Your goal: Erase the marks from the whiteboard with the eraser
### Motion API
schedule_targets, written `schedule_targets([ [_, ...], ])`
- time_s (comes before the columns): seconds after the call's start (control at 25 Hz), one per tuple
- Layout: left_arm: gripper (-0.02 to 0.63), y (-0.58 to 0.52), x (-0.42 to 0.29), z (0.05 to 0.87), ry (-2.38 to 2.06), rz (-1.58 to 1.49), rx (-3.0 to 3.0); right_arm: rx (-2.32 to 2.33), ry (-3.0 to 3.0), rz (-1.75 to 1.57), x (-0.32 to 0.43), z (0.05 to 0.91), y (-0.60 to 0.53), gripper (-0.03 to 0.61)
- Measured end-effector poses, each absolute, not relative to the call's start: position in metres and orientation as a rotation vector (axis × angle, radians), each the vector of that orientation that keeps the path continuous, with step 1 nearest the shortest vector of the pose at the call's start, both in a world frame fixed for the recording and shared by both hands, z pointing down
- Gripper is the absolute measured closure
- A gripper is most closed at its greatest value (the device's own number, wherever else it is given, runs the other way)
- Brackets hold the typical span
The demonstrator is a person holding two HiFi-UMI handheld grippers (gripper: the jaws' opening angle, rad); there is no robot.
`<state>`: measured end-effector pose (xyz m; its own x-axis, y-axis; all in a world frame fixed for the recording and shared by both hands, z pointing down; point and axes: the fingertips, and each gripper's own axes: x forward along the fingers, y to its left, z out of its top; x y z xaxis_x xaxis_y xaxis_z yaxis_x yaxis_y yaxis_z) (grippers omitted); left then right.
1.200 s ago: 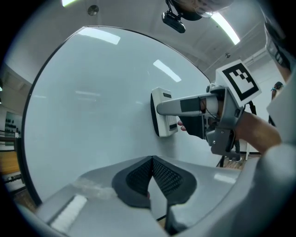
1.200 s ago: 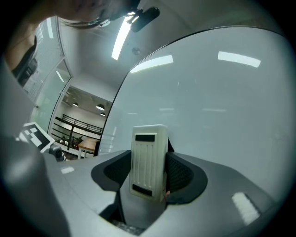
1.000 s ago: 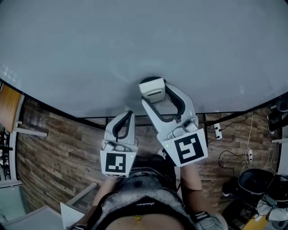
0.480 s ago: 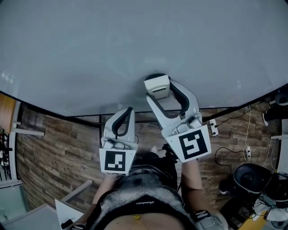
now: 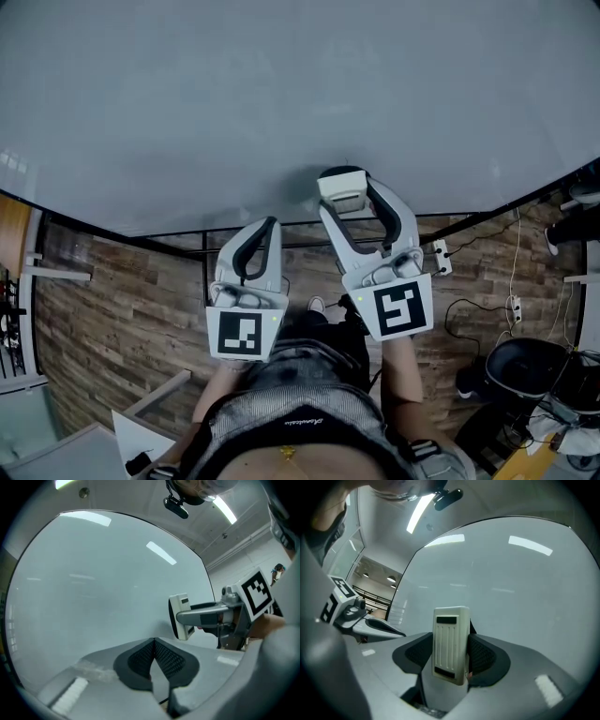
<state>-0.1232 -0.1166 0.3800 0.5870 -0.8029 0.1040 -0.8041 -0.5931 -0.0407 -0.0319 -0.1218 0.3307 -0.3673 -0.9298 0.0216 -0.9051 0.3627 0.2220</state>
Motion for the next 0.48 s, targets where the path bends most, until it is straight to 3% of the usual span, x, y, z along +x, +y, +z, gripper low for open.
schedule_targets([
  [0.48,0.609,-0.086,-0.117,0.384,-1.319,0.124,2.873,1.849,-2.421,-0.115,-0.038,0.373,-0.071,0.334],
])
